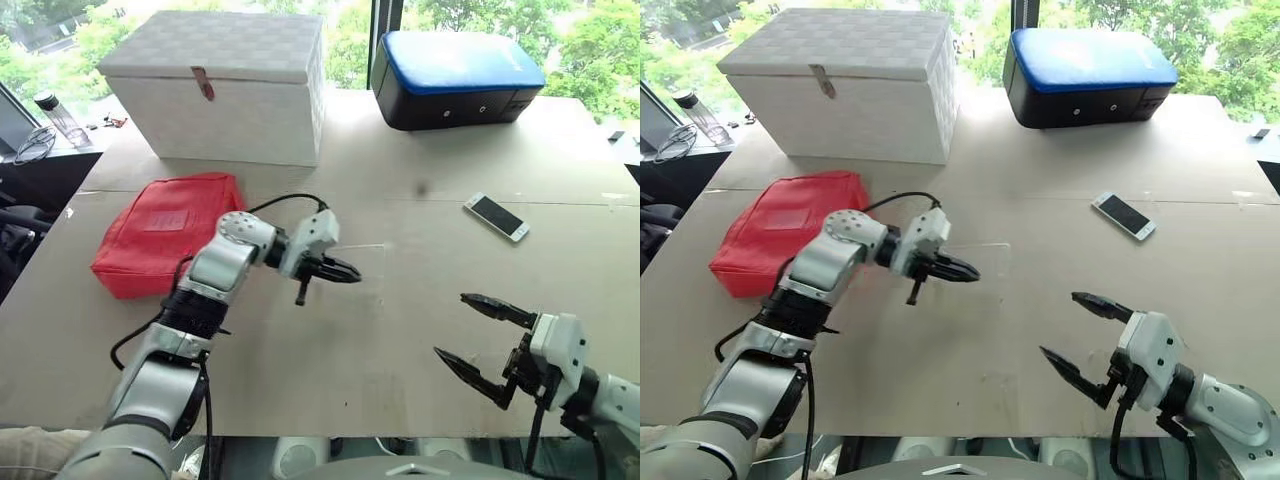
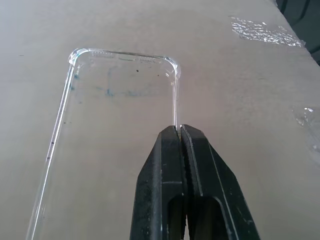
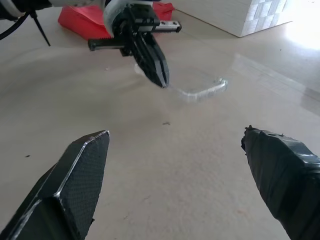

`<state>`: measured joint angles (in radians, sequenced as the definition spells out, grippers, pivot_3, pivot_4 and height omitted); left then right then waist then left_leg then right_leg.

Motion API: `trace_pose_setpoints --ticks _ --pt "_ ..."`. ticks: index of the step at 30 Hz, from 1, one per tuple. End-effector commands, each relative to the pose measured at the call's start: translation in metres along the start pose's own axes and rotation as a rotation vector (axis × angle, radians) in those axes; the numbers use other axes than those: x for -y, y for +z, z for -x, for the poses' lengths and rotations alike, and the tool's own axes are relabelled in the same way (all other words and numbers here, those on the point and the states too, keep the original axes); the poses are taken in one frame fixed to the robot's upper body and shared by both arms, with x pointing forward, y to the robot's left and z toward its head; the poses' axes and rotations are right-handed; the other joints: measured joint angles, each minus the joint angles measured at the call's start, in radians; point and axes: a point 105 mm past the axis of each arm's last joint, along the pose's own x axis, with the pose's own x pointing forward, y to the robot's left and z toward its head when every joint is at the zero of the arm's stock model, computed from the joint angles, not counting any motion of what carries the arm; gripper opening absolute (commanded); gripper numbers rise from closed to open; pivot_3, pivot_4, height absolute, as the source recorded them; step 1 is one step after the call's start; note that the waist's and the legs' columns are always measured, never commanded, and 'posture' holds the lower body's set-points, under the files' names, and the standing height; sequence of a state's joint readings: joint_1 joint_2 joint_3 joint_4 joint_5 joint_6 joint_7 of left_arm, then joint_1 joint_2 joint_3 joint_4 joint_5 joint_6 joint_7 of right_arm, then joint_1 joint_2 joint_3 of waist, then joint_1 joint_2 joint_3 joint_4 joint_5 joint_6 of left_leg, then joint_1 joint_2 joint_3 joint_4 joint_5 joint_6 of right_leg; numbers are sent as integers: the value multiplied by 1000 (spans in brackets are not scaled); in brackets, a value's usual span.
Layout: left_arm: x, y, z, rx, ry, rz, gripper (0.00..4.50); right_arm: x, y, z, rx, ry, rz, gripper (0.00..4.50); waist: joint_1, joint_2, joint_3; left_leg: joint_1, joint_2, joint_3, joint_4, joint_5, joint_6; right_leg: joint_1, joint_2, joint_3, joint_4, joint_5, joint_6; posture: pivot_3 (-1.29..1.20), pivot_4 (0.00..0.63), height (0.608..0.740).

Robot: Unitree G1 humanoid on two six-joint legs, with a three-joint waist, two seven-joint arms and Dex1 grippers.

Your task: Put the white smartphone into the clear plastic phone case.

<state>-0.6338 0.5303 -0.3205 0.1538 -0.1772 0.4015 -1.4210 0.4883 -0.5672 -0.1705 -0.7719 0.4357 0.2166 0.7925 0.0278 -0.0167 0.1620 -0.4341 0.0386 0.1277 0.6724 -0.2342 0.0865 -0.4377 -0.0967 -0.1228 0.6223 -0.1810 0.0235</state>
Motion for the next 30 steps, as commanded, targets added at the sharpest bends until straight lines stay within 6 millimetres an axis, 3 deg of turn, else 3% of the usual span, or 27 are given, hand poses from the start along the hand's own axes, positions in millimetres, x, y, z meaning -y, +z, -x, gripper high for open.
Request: trace_pose_setpoints --ticks 1,6,7,8,9,12,14,16,18,20,26,30 --pt "7 -4 -9 -56 5 -62 34 2 5 0 6 -7 19 4500 -2 0 0 1 0 0 0 0 0 0 0 0 1 0 0 0 150 740" --pt "18 -18 -17 -87 -22 8 34 4 2 1 -24 -17 0 4500 -5 0 0 2 0 -1 0 0 0 0 -1 0 1 0 0 0 150 740" --pt "22 -18 -16 -83 -38 22 562 5 2 1 -28 -23 -4 4500 -5 0 0 2 0 -2 0 0 0 0 -4 0 1 0 0 0 150 740" --pt "25 -18 -16 -79 -47 31 617 7 2 1 -33 -33 -4 4500 -8 0 0 2 0 -1 0 0 -1 0 -5 -1 1 0 0 0 150 740" --pt "26 -16 -16 -66 -35 26 1225 10 1 1 -37 -46 -8 4500 -9 0 0 2 0 -1 0 0 -1 0 -5 0 1 0 0 0 150 740" --pt "22 -5 -12 7 42 1 2480 30 6 -2 -9 -133 -4 4500 -11 0 0 2 0 -1 0 0 0 0 -6 0 1 0 0 0 150 740" --pt "21 8 -6 87 80 1 3452 48 16 -8 36 -209 4 4500 -14 0 0 2 0 -1 0 -1 -1 0 -6 0 1 0 0 0 150 740" --pt "25 23 5 181 103 11 4424 80 10 -14 -46 -343 46 4500 -18 0 0 2 0 -1 1 -2 -4 0 -6 0 1 0 0 0 150 740" --pt "33 35 14 261 114 4 4481 111 -6 -16 -216 -428 144 4500 -17 1 0 2 0 -2 1 -2 -5 0 -6 0 1 0 0 0 150 740" --pt "34 38 25 320 176 18 4481 142 -5 -25 -250 -422 106 4500 -20 1 0 2 0 -1 1 -2 -5 0 -6 0 2 0 0 0 150 740" --pt "37 35 32 362 268 26 4481 200 -1 -53 -357 -382 76 4500 -17 4 1 2 -1 1 0 3 -5 0 1 1 2 0 0 0 150 740" --pt "40 32 31 373 322 15 4481 230 -18 -67 -479 -329 5 4500 -17 3 1 1 -1 3 1 3 -5 0 1 4 2 0 0 0 150 740"
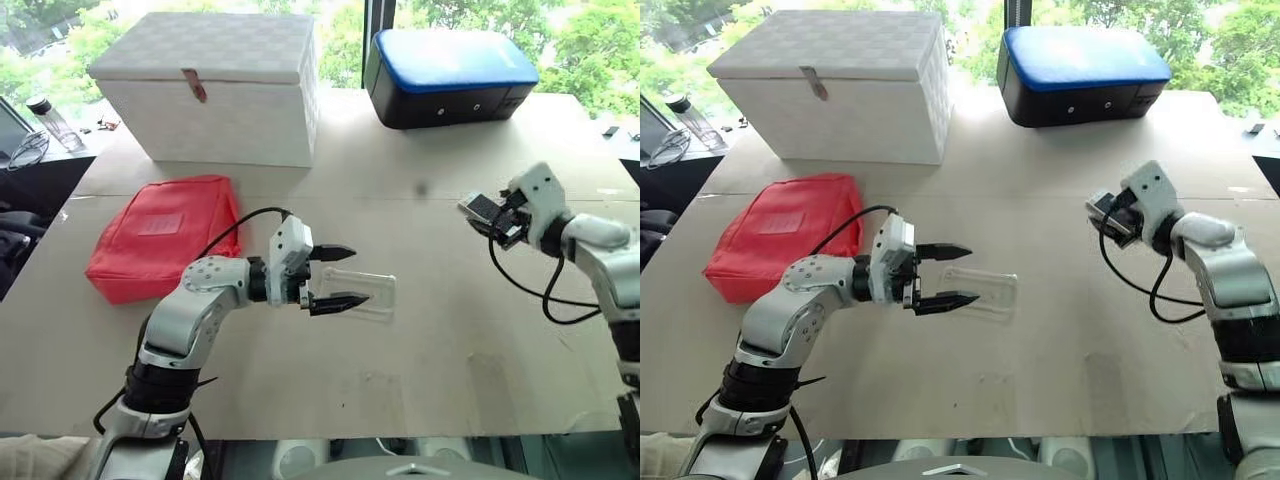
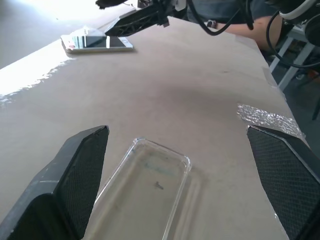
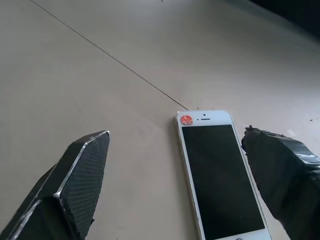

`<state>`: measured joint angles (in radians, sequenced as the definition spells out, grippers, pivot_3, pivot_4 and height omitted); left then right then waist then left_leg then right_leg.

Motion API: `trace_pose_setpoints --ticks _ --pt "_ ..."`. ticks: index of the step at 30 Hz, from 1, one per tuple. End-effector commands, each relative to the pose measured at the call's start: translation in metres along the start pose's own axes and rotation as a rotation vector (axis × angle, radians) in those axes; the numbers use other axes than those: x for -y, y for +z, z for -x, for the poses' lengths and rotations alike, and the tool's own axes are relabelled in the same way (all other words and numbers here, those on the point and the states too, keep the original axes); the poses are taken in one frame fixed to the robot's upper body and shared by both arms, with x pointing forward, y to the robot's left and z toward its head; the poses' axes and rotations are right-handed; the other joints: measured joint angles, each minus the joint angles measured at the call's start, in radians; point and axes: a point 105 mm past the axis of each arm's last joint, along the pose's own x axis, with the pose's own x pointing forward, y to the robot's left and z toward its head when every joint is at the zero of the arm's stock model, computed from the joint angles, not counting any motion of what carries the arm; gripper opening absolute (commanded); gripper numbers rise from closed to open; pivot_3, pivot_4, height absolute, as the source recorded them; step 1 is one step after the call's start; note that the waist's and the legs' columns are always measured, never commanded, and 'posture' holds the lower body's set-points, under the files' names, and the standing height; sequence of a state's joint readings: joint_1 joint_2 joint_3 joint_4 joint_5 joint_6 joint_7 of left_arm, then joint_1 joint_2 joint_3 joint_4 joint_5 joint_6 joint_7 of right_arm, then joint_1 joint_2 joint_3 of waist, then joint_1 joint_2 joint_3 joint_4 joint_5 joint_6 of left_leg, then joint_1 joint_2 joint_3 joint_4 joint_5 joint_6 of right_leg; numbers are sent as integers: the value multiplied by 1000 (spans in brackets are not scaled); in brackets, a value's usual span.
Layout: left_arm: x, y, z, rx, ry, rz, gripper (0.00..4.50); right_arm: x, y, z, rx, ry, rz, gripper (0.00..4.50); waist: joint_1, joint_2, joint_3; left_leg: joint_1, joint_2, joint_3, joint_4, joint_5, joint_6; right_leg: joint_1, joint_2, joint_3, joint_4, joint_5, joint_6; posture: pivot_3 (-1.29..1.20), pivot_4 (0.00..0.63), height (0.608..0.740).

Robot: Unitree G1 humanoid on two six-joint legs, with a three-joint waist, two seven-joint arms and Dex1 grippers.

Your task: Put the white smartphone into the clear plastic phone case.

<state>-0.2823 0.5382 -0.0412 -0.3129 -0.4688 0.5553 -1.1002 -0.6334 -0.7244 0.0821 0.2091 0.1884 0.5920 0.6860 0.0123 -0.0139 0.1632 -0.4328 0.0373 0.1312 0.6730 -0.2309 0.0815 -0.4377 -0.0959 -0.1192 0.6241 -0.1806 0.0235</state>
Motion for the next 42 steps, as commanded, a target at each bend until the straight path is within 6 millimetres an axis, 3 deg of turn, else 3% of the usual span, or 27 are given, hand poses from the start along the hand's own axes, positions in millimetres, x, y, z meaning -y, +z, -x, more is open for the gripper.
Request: trace_pose_setpoints --ticks 1,7,10,14,15,19,25,28,31,33,36,39,42 --pt "7 6 1 37 30 -59 4481 22 -14 -17 -102 26 -57 4500 -4 0 0 0 0 1 0 0 0 0 0 1 0 0 0 0 150 740" --pt "14 11 2 70 73 -51 4481 43 -36 -26 -234 15 -93 4500 -2 0 0 0 0 1 0 0 0 0 1 0 0 3 2 0 150 740" --pt "17 19 2 101 95 -50 4481 41 -54 -22 -320 53 -104 4500 -1 1 0 0 0 2 0 0 0 0 0 1 0 3 3 0 150 740" --pt "20 24 3 107 111 -54 4481 32 -63 -18 -357 141 -151 4500 2 1 0 1 0 -1 0 0 0 3 0 -1 0 3 3 0 150 740" --pt "20 24 3 105 115 -59 4500 30 -64 -17 -361 151 -163 3970 1 1 0 2 0 -1 0 0 0 4 0 -2 0 3 3 0 150 740" --pt "19 31 5 138 142 -69 4500 26 -71 -16 -373 173 -181 2755 -1 1 -1 4 0 -2 0 0 -1 5 0 -2 0 3 3 0 150 740" --pt "14 37 6 152 145 -88 4500 25 -60 -15 -269 204 -246 2758 0 0 -2 4 1 -2 0 0 -1 6 -1 -3 0 1 -1 0 150 740" --pt "12 35 9 155 146 -62 4500 22 -37 -13 -139 264 -246 2758 -1 0 -2 4 1 -2 0 0 -1 6 -1 -3 0 1 0 0 150 740" --pt "4 31 12 213 207 -14 4500 4 -1 -3 23 358 -233 2758 -4 2 -1 3 1 -2 0 0 -1 5 0 -3 0 5 0 0 150 740" --pt "5 20 20 185 197 -16 4500 -30 26 7 103 442 -153 2758 -10 2 -1 3 1 -2 0 0 -1 5 0 -2 0 5 0 0 150 740" --pt "5 8 29 144 193 -19 4500 -77 48 17 159 524 -92 2758 -26 4 0 3 2 -2 -2 1 -3 2 -1 -2 1 5 0 0 150 740" --pt "4 -2 39 113 187 -24 4500 -127 55 19 161 599 -20 2758 -24 4 0 1 2 -2 -3 1 -4 -1 0 -3 2 2 3 0 150 740" --pt "8 -9 50 86 170 -76 4500 -158 47 15 116 635 62 2758 -20 2 -1 2 2 -2 -3 -4 -4 -1 -3 -3 1 0 0 0 150 740"
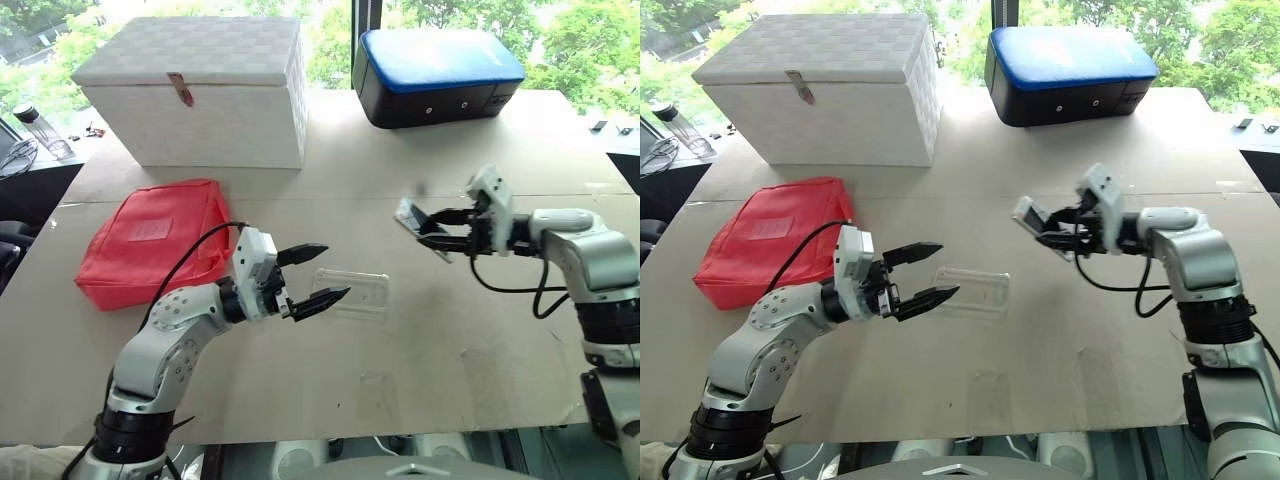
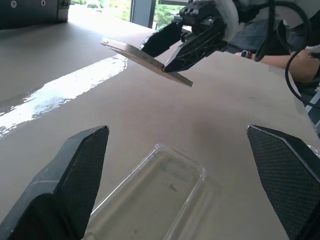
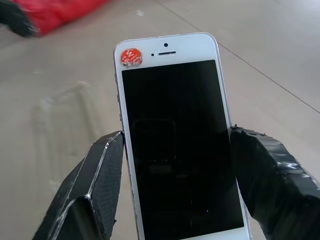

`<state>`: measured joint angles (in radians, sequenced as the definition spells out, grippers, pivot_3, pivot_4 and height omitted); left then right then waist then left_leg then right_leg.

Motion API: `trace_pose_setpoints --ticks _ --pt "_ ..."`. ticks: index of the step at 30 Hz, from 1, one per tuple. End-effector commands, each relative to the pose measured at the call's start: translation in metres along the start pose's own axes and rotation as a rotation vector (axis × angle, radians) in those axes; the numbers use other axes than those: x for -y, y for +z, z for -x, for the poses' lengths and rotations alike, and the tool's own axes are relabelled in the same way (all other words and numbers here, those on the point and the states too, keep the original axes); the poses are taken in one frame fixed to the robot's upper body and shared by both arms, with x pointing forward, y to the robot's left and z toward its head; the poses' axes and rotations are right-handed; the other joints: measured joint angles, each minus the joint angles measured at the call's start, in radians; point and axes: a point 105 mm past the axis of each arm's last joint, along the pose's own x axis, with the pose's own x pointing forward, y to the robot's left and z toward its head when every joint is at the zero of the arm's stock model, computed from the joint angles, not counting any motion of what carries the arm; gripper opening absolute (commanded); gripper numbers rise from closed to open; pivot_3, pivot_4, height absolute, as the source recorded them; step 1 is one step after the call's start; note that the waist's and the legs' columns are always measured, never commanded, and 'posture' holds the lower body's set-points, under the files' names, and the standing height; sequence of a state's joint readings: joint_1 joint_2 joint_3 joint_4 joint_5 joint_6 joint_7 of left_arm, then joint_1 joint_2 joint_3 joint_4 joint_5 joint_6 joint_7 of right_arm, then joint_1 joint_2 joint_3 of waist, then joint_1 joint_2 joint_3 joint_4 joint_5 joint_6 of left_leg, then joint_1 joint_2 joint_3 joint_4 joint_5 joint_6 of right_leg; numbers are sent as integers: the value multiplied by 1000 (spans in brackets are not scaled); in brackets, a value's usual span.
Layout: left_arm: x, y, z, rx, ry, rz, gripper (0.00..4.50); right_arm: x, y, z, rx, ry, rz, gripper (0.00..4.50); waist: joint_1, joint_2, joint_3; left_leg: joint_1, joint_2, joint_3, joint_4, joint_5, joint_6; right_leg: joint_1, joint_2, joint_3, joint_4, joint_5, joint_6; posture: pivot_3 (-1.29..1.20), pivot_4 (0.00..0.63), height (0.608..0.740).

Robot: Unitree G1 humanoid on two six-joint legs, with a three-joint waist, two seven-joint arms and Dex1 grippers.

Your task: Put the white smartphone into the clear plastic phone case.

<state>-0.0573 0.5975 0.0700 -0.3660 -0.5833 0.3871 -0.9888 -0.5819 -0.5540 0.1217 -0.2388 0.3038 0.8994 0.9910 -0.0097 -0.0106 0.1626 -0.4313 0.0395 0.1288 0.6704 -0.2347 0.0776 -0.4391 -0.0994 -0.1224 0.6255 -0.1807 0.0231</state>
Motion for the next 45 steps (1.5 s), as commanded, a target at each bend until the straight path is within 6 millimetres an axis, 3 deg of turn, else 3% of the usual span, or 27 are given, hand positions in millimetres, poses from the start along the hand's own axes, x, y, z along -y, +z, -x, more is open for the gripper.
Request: trace_pose_setpoints --ticks 1,9,23,45 --pt "3 -1 17 -10 -31 -88 4500 -23 -7 -16 -51 28 61 2758 5 -1 0 0 0 0 0 0 0 0 -3 -1 0 0 0 0 150 740" --pt "14 -19 47 -72 -68 -87 4500 -44 -28 -32 -167 102 194 2758 7 -1 0 -3 -2 1 0 1 -2 -2 -6 -1 -2 0 0 0 150 740" --pt "22 -19 47 -63 -74 -91 4500 -57 -16 -48 -211 174 290 2758 1 -1 0 -3 -1 1 -1 1 -2 -3 -5 -2 -2 0 0 0 150 740" --pt "25 -21 52 -68 -48 -108 4500 -48 -29 -57 -310 89 292 2758 -1 -1 0 -2 -1 1 -1 -1 1 -3 -6 -2 -3 0 0 0 150 740"
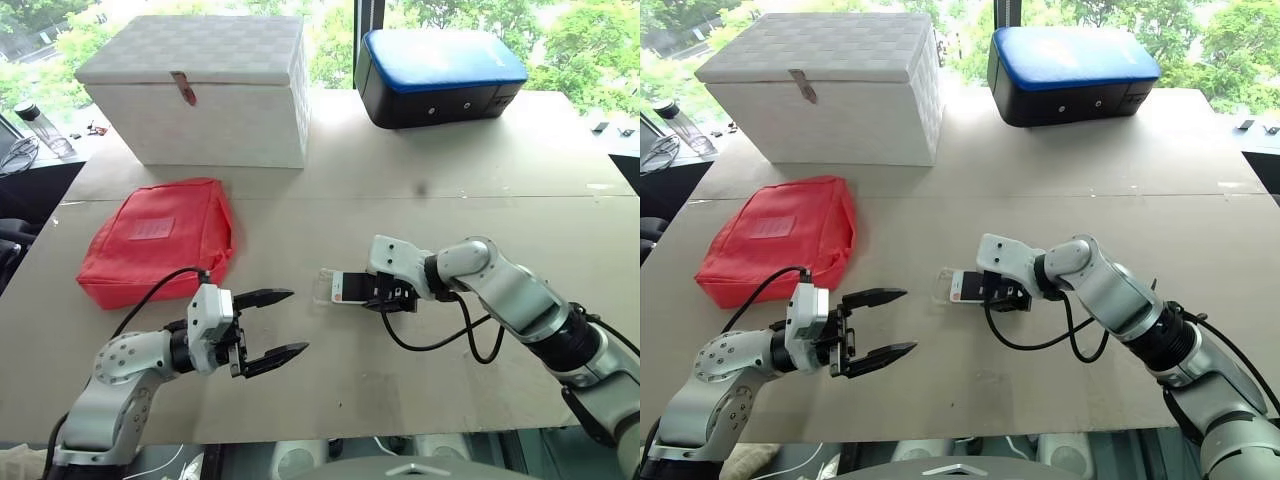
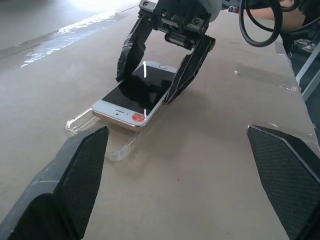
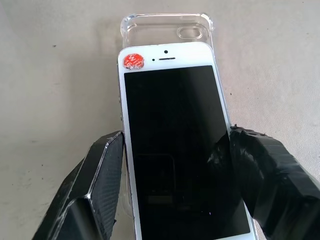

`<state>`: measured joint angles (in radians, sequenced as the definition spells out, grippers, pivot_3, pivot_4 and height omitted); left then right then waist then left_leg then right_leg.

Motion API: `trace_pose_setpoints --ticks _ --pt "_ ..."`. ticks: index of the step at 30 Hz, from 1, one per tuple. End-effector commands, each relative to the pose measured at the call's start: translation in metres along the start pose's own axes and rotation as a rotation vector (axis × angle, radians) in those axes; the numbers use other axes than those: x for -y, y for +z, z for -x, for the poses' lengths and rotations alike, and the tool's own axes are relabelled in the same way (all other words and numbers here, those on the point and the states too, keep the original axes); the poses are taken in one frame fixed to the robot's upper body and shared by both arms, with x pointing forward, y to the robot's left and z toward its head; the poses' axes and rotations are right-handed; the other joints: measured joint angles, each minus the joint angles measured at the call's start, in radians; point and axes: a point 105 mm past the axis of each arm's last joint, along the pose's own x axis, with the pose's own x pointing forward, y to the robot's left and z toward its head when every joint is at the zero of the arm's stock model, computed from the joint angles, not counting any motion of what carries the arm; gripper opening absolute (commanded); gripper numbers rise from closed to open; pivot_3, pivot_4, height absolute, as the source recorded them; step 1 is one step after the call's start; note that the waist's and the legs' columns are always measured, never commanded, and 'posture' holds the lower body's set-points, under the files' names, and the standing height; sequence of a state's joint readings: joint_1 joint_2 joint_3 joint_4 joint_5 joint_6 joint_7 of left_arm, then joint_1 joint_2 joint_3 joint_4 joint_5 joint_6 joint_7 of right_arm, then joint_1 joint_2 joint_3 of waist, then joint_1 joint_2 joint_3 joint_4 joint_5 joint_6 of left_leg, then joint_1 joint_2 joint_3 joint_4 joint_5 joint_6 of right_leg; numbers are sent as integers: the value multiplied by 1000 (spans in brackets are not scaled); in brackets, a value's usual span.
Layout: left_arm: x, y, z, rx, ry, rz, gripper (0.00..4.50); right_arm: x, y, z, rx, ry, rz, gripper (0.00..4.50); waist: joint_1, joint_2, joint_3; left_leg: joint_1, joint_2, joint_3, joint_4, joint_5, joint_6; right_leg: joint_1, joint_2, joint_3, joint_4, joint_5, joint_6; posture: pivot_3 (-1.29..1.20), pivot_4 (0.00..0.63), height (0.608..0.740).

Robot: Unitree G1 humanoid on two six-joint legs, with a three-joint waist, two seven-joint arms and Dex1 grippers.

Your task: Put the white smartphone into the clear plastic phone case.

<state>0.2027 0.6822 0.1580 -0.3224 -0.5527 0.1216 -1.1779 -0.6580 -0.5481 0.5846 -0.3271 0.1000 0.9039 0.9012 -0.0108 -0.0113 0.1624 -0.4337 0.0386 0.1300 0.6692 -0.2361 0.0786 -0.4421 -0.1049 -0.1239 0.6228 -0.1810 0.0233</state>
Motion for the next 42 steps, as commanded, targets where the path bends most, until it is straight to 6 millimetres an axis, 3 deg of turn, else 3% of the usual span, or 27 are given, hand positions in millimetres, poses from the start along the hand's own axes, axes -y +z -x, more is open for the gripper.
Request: trace_pose_setpoints --ticks 1,21,31,33,35,42 --pt "0 10 1 16 2 -53 4500 4 -1 2 -14 -32 -14 2758 0 0 0 0 0 0 0 0 0 0 0 0 0 0 0 0 150 740" --pt "-4 15 1 20 6 -53 4500 3 -6 14 -43 -74 -37 2758 5 0 0 -1 0 0 -1 0 0 -1 -1 0 -1 0 0 0 150 740" --pt "-7 11 37 -17 94 0 4500 3 -7 15 -27 -75 -59 2758 2 1 1 -3 0 0 -2 -1 0 -4 -1 0 -2 0 0 0 150 740" --pt "-7 11 37 -14 102 -3 4500 2 -5 15 -19 -63 -58 3768 3 1 1 -3 0 0 -2 -1 0 -4 -1 0 -2 0 0 0 150 740" --pt "-7 13 35 -7 103 -6 4500 3 -4 16 -11 -60 -57 4481 2 1 1 -3 0 0 -2 -1 0 -4 -2 -1 -2 0 0 0 150 740" --pt "-8 20 29 22 100 -2 4500 14 16 36 156 -108 -142 4481 3 1 2 -5 0 0 -3 0 -2 -5 -1 -2 -3 0 0 0 150 740"
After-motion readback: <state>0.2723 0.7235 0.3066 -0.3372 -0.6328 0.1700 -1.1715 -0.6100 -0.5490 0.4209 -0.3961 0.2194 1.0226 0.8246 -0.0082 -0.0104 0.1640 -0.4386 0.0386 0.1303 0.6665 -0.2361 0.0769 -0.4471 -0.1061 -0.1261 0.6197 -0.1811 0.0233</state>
